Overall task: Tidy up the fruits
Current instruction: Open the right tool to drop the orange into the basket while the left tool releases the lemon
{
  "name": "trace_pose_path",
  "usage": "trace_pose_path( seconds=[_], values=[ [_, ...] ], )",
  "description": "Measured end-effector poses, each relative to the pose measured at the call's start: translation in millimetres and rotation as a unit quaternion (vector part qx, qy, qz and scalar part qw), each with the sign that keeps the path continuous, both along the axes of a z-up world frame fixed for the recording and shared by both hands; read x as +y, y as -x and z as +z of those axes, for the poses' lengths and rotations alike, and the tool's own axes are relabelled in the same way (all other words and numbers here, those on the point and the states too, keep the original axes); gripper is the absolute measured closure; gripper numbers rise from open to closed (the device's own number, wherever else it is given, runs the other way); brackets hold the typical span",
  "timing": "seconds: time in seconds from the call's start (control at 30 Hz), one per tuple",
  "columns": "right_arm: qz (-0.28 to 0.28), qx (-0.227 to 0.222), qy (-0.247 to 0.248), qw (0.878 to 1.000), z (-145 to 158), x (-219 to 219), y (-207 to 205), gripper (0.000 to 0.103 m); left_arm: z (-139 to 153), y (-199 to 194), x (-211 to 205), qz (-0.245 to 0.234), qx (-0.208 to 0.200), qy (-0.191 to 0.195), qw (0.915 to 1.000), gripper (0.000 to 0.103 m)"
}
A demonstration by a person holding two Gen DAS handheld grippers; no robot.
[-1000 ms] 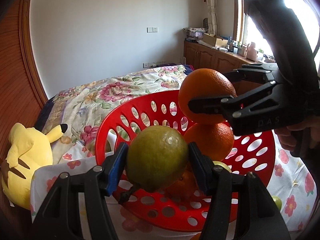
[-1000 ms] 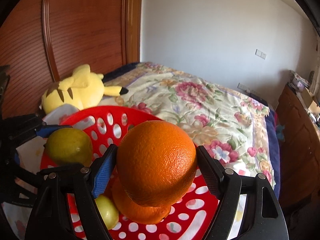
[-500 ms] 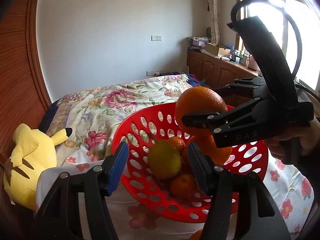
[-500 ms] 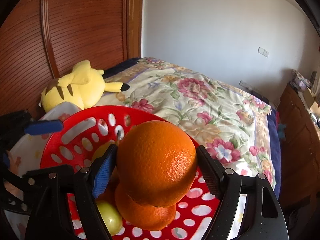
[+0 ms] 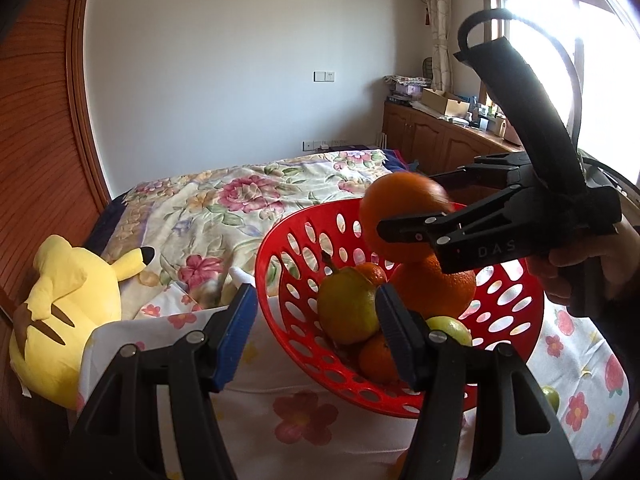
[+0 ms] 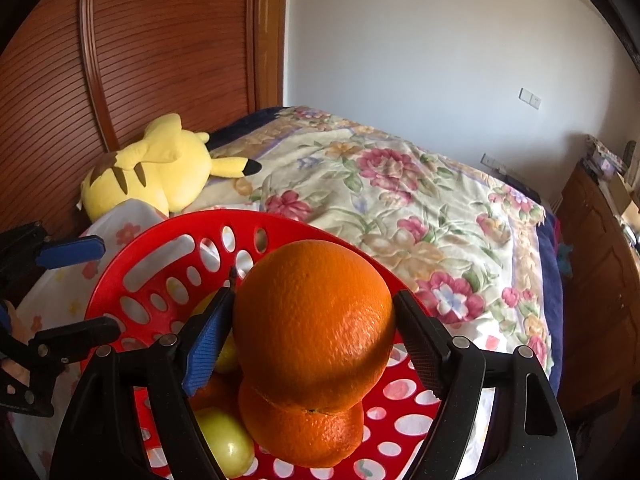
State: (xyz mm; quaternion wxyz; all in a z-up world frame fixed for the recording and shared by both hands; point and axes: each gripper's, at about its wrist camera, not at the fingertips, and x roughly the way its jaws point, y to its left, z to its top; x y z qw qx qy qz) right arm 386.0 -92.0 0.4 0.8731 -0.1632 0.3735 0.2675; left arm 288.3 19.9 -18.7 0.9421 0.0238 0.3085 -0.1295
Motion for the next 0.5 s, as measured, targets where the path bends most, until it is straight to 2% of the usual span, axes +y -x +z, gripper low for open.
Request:
trace_pose_path(
  seconds=[0.27,0.5],
  values=[
    [0.004,-0.011,-0.019,1.0,14,-4,11,0.021,3,11,0,0.001,-0.002,0.002,1.0,0.042],
    [-0.005,-0.039,-0.052,0.998,29,-16,56,0.021,4,36,-1,0.001,-0.002,0.009,1.0,0.04]
  ],
)
